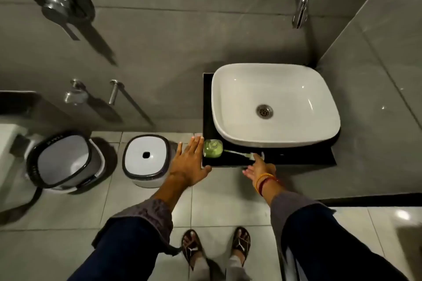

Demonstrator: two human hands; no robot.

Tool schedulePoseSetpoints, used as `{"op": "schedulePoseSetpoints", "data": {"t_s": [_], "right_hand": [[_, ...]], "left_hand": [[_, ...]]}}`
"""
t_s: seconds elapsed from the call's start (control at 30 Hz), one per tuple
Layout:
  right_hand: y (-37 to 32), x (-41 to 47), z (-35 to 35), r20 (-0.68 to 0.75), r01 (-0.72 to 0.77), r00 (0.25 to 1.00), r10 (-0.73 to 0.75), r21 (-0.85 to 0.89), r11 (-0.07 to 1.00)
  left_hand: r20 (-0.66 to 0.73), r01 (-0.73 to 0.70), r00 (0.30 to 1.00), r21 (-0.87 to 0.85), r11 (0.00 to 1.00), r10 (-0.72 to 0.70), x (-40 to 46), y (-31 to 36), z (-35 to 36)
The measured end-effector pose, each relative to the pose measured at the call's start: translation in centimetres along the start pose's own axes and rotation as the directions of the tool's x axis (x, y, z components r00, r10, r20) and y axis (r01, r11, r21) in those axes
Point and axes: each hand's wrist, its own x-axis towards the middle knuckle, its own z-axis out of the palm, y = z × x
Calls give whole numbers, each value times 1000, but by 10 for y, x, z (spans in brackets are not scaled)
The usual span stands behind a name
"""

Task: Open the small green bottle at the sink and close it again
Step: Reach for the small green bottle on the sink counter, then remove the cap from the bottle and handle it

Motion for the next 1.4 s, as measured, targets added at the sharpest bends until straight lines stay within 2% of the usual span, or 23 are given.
{"op": "schedulePoseSetpoints", "data": {"t_s": [0.13, 0.23, 0.3, 0.47, 0.6, 0.67, 0.73, 0.8, 0.87, 1.0, 1.1, 1.27, 1.33, 1.4], "right_hand": [[-10, 14, 11, 92, -108, 992, 89, 217, 970], [-12, 24, 18, 29, -125, 992, 123, 345, 930], [-13, 27, 24, 42, -144, 989, 139, 394, 908], [-6, 34, 23, -106, -46, 991, 83, 312, 949], [5, 13, 12, -164, -13, 984, 70, 325, 946], [11, -3, 2, -181, 54, 984, 1, 301, 952], [13, -20, -5, -189, 206, 968, -163, 238, 949], [8, -37, -9, -176, 404, 909, -378, 146, 903], [0, -54, -7, -107, 583, 810, -577, 40, 811], [-12, -76, 6, 64, 809, 584, -809, -134, 573], [-14, -82, 18, 182, 878, 469, -864, -199, 435], [-11, -80, 35, 279, 930, 327, -903, -262, 256], [-8, -76, 41, 335, 933, 297, -894, -300, 198], [-6, -72, 45, 404, 920, 311, -860, -354, 166]], "left_hand": [[-62, 8, 998, -47, 999, -11, 2, 2, 10], [-58, 10, 998, -65, 998, -13, 4, 2, 16], [-74, 7, 997, -84, 996, -13, 6, 0, 20], [-129, -21, 992, -107, 994, 7, 4, 2, 23], [-121, -26, 993, -81, 996, 16, 2, 10, 22], [-107, -8, 994, -73, 997, 1, 1, 15, 21], [-102, 11, 995, -60, 998, -17, 1, 18, 22], [-112, 20, 993, -42, 999, -25, 0, 18, 25], [-113, 23, 993, -26, 999, -25, 0, 18, 27], [-127, 21, 992, -41, 999, -26, 1, 18, 31], [-137, 33, 990, -76, 997, -43, 3, 17, 33], [-117, 42, 992, -99, 994, -53, 5, 16, 37], [-108, 41, 993, -107, 993, -53, 5, 16, 36], [-103, 37, 994, -101, 994, -48, 4, 17, 34]]}}
